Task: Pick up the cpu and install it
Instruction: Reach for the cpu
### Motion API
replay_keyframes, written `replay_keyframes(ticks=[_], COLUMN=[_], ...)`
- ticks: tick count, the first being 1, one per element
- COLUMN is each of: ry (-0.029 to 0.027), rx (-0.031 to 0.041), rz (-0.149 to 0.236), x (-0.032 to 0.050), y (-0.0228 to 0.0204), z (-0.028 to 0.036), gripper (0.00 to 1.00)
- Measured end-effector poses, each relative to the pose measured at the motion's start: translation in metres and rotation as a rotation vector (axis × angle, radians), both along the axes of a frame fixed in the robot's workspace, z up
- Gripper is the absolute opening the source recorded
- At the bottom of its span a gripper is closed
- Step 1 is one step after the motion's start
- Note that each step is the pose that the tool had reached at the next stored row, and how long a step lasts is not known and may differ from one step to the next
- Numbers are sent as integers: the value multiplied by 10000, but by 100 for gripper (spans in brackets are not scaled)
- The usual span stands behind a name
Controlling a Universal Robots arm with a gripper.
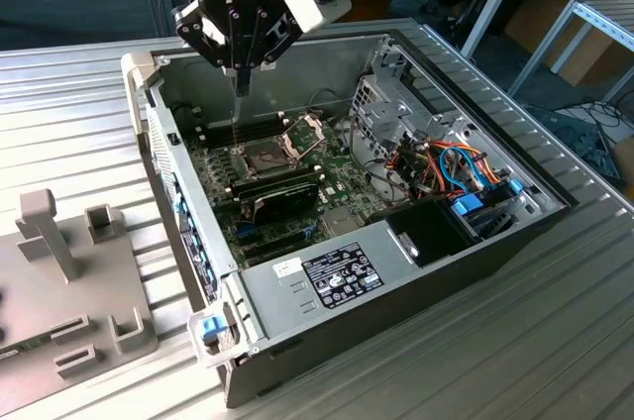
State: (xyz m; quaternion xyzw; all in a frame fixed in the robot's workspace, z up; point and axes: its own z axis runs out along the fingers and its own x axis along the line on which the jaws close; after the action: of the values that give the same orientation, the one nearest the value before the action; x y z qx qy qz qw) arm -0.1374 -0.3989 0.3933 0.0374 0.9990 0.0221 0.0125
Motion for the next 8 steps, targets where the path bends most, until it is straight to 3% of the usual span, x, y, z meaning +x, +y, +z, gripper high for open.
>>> replay_keyframes(ticks=[8], ry=[1], rx=[0], rz=[0], x=[-38], y=[0], z=[0], gripper=[11])
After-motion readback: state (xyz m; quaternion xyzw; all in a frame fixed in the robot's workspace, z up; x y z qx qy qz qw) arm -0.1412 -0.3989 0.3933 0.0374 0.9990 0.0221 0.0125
